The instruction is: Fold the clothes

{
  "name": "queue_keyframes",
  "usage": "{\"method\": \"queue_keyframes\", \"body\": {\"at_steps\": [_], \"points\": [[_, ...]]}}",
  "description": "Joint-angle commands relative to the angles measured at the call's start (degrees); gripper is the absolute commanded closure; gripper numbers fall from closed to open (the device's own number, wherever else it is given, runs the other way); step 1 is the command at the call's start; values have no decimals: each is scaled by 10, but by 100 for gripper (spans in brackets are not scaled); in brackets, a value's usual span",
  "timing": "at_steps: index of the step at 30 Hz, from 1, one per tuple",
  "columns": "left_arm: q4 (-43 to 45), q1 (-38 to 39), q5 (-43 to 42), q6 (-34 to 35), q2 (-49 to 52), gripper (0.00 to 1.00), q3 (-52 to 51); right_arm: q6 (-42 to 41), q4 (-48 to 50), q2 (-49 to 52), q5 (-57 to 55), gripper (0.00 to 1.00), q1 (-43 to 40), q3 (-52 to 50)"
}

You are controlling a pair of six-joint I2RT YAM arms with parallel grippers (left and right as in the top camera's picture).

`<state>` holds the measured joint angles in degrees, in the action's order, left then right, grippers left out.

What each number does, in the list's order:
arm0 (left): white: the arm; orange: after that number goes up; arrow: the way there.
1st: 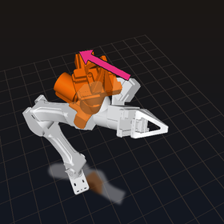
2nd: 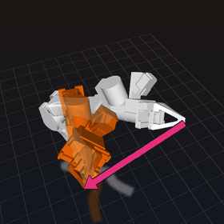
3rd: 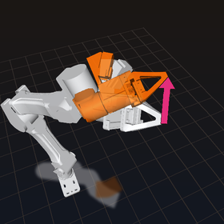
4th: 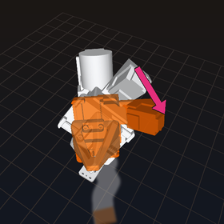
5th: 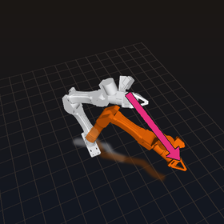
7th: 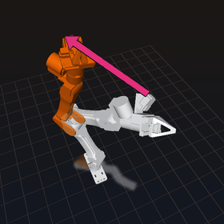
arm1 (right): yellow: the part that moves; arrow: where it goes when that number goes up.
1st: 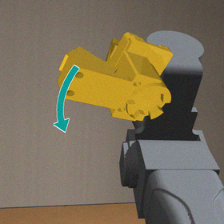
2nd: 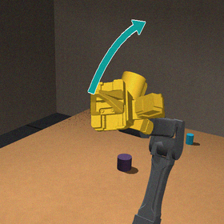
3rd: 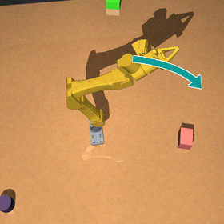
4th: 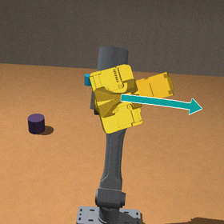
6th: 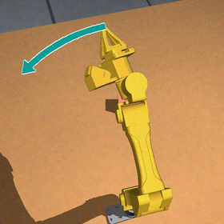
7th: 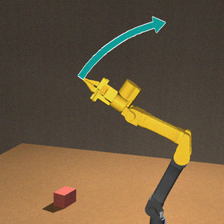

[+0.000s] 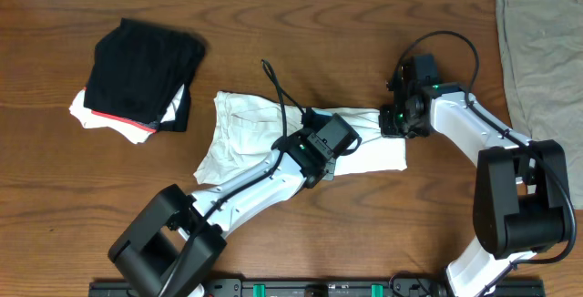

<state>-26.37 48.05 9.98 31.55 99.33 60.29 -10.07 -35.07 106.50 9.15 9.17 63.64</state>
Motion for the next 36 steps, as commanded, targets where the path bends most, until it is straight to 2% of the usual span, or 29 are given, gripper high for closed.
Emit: {"method": "queue_keyframes", "body": {"at_steps": [1, 9, 15, 20, 36], "points": [[4, 0, 39, 5, 19, 47, -6, -2, -5, 23, -50, 88, -11, -8], [-8, 0, 61, 2, 37, 59, -6, -2, -5, 23, -50, 88, -11, -8], [-50, 0, 138, -11, 37, 65, -6, -2, -5, 23, -50, 88, -11, -8], [-81, -2, 152, -24, 37, 65, -6, -2, -5, 23, -50, 88, -11, -8], [-81, -2, 180, -28, 37, 65, -33, -1, -7, 23, -51, 88, -11, -8]]}}
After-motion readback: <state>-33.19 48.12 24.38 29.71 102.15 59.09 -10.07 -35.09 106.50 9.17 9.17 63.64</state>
